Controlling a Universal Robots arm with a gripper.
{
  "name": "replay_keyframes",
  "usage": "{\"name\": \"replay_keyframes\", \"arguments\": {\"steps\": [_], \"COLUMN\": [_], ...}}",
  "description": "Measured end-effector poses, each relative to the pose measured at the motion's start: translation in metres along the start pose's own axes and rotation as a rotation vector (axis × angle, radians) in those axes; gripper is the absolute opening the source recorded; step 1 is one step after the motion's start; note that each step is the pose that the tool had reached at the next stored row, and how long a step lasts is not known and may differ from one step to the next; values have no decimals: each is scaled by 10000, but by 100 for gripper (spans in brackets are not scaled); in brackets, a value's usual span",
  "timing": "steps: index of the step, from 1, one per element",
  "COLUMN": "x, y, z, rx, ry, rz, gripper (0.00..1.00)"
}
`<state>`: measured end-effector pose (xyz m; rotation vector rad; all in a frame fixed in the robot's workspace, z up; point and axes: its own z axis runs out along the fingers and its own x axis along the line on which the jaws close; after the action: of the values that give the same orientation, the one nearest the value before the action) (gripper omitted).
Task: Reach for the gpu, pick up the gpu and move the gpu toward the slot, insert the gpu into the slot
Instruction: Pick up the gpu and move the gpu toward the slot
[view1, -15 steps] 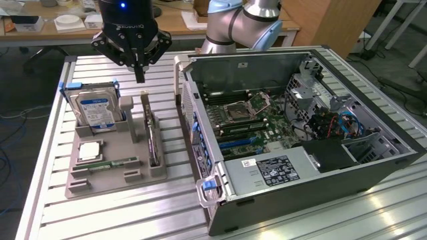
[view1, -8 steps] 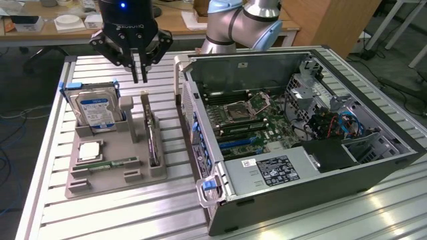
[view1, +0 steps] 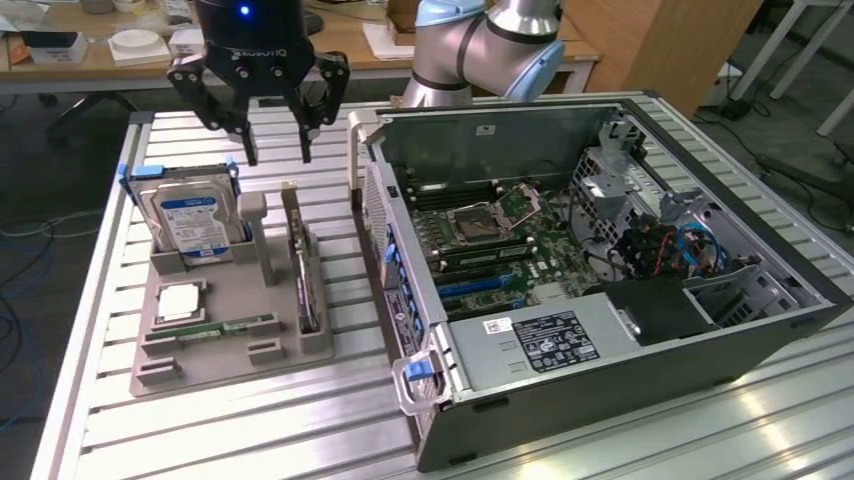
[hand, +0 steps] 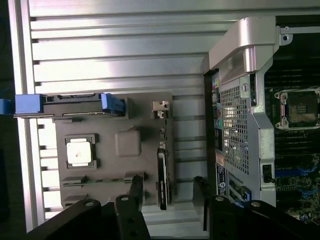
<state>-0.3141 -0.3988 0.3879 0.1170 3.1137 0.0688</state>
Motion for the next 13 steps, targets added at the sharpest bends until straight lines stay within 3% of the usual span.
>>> {"name": "replay_keyframes", "arguments": {"steps": [1, 2, 9, 13], "x": [-1, -1, 2, 2], "y": [0, -1, -10, -34], "z": [2, 6, 107, 176], "rx": [-2, 0, 8, 7], "ry": [-2, 2, 81, 87], "rz": [-6, -43, -263, -273], "gripper": [53, 59, 59, 59]}}
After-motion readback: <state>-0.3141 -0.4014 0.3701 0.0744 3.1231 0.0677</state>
